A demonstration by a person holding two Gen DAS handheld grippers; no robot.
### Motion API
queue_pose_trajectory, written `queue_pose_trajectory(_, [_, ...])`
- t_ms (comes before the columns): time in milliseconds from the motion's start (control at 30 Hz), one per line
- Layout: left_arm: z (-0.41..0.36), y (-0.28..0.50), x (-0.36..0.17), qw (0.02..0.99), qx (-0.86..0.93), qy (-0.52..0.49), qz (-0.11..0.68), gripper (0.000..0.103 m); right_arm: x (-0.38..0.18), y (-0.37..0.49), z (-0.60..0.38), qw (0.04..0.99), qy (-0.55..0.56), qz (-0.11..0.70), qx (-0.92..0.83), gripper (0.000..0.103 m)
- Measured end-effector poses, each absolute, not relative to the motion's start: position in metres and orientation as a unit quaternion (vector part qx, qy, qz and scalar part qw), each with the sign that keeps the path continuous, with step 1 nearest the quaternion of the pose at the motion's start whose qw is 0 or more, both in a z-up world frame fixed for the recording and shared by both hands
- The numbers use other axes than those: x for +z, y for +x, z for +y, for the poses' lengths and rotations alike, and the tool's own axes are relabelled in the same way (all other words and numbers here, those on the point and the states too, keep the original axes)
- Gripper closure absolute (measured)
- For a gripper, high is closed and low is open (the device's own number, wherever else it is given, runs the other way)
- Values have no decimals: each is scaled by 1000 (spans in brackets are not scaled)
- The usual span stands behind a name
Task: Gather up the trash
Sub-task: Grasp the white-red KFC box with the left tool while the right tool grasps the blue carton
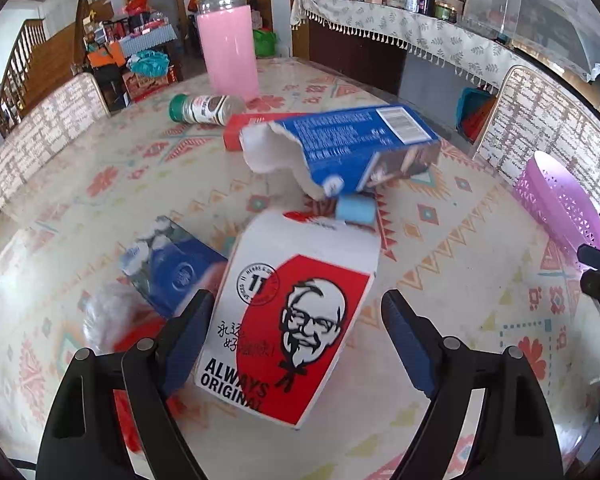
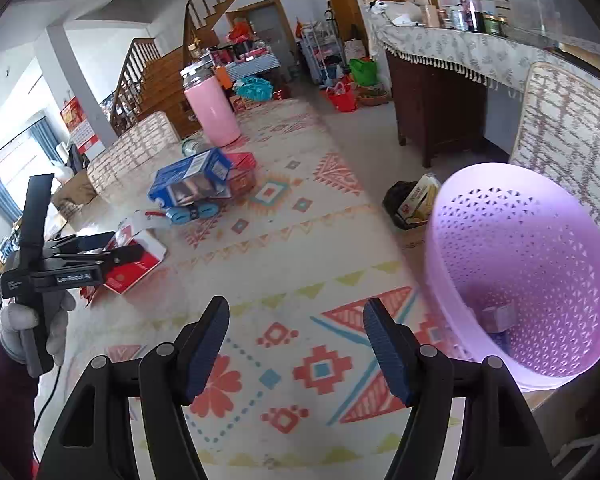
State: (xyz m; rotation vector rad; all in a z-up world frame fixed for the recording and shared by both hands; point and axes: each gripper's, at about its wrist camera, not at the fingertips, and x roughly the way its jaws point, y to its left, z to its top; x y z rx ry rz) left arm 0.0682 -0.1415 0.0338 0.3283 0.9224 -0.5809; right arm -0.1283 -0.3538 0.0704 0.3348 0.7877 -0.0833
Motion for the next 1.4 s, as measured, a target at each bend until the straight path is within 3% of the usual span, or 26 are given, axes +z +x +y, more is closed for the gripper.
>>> queue_pose_trajectory(33, [-142,66,32,845,-260,163,439,36,70,-128,-351,909,161,383,-38,29])
queue_pose_trajectory(133, [-142,53,32,841,-258,170,444,43,69,-125,-341,909,155,385,-29,29])
queue_pose_trajectory(667, [-80,-30,63,883,-202,55,419,43,76,-94,-311,905,117,407,35,29])
queue_pose_trajectory(767, [-73,-37,62,883,-204,31,421,42,87,-68,-304,909,80,406,52,21])
queue_pose_trajectory(1067, [-60,-44,62,887,-194,-1,420,42,95,55,-270,896,-80,428,90,20])
queue_pose_trajectory(1400, [-49,-33,51,884,-172,0,434,41,56,127,-237,859,-203,463,85,18])
